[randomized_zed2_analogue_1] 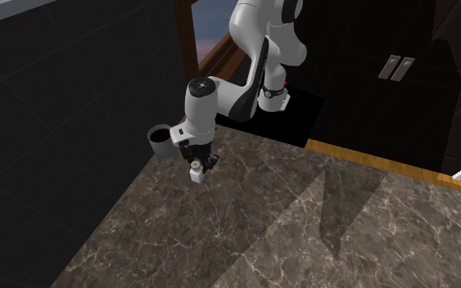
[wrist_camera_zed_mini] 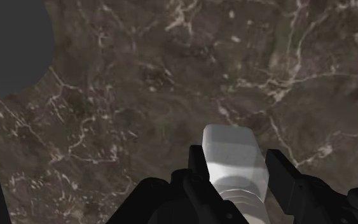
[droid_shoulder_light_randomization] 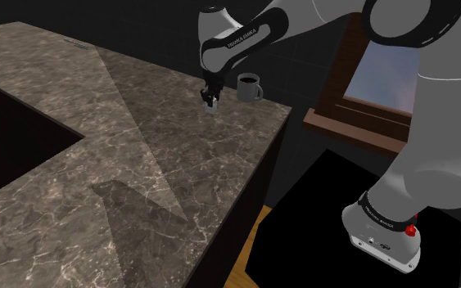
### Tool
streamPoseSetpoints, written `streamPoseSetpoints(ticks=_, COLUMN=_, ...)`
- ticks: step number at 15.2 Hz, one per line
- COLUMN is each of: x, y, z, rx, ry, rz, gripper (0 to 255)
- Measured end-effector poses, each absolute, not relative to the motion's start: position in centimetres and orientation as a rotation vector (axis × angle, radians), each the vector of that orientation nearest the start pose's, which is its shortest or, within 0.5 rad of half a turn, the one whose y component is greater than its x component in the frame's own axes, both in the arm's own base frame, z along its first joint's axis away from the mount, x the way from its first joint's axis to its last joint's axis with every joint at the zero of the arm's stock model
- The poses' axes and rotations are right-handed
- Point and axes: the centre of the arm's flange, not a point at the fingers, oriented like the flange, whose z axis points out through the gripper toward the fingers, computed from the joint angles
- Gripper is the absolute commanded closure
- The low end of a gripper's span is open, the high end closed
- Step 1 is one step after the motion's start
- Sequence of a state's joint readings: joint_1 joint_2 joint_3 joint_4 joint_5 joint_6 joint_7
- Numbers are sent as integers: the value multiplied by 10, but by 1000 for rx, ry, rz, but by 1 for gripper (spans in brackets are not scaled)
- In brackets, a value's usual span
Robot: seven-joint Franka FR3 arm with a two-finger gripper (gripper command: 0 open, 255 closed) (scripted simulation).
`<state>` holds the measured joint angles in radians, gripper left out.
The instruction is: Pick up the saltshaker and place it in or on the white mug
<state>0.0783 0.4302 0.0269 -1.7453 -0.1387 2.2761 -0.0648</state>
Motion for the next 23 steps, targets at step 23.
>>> streamPoseSetpoints(ticks=23, x=666, y=64, z=422, rx=-3209, ry=-405, rz=-166, gripper=255)
